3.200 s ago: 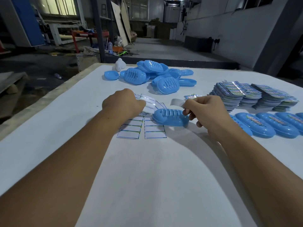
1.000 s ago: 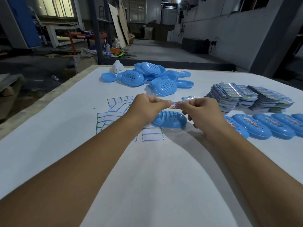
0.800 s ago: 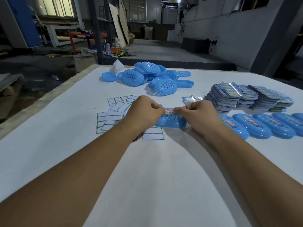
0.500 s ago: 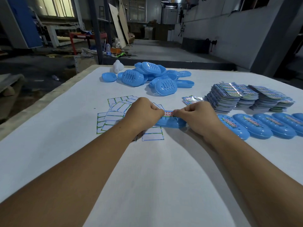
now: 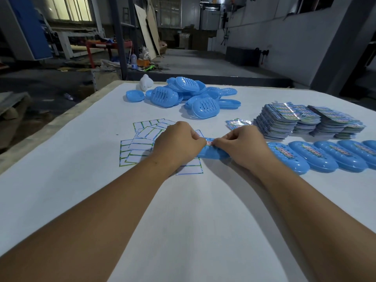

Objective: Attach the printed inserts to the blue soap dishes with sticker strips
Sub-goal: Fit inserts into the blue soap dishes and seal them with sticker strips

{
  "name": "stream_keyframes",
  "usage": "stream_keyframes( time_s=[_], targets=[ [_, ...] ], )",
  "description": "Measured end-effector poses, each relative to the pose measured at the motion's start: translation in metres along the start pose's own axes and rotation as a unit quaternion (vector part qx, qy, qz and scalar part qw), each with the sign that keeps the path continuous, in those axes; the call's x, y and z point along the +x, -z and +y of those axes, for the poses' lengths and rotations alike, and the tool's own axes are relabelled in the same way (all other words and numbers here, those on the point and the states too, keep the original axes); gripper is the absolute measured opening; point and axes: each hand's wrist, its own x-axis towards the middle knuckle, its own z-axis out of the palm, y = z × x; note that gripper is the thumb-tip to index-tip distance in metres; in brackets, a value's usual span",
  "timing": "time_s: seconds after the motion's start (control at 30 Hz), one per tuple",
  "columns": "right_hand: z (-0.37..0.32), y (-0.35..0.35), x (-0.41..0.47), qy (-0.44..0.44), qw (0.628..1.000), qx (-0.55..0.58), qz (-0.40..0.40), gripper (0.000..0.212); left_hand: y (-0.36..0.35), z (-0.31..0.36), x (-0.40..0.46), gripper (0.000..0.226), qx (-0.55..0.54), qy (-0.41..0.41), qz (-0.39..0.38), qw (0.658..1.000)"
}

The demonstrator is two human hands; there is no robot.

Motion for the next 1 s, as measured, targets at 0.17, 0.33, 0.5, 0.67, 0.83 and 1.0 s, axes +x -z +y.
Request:
stream_keyframes(
  time_s=[0.17, 0.33, 0.5, 0.67, 0.83, 1.0],
  targets=[
    [-0.007, -0.004, 0.000, 0.041, 0.994, -0.094, 0.041, 0.043, -0.003, 0.010, 0.003, 0.028, 0.138, -0.042, 0.046, 0.988],
    [-0.007, 0.001, 0.001, 0.038, 0.985, -0.163, 0.043, 0.059, -0.003, 0.010, 0.004, 0.030, 0.172, -0.047, 0.055, 0.982],
    [-0.001, 0.002, -0.003, 0.095, 0.990, -0.104, 0.014, 0.037, -0.004, 0.004, 0.004, 0.030, 0.115, -0.038, 0.030, 0.992],
    [-0.005, 0.000, -0.008, 0.170, 0.974, -0.101, -0.108, 0.056, -0.005, -0.001, 0.006, 0.010, 0.054, -0.067, 0.040, 0.996],
    [-0.005, 0.005, -0.011, 0.156, 0.967, -0.188, -0.076, 0.060, -0.006, -0.007, 0.010, 0.010, 0.055, -0.042, 0.006, 0.998],
    [0.002, 0.027, -0.010, 0.064, 0.947, -0.314, -0.020, 0.065, -0.010, -0.011, 0.009, 0.009, 0.112, -0.058, -0.014, 0.992]
  ],
)
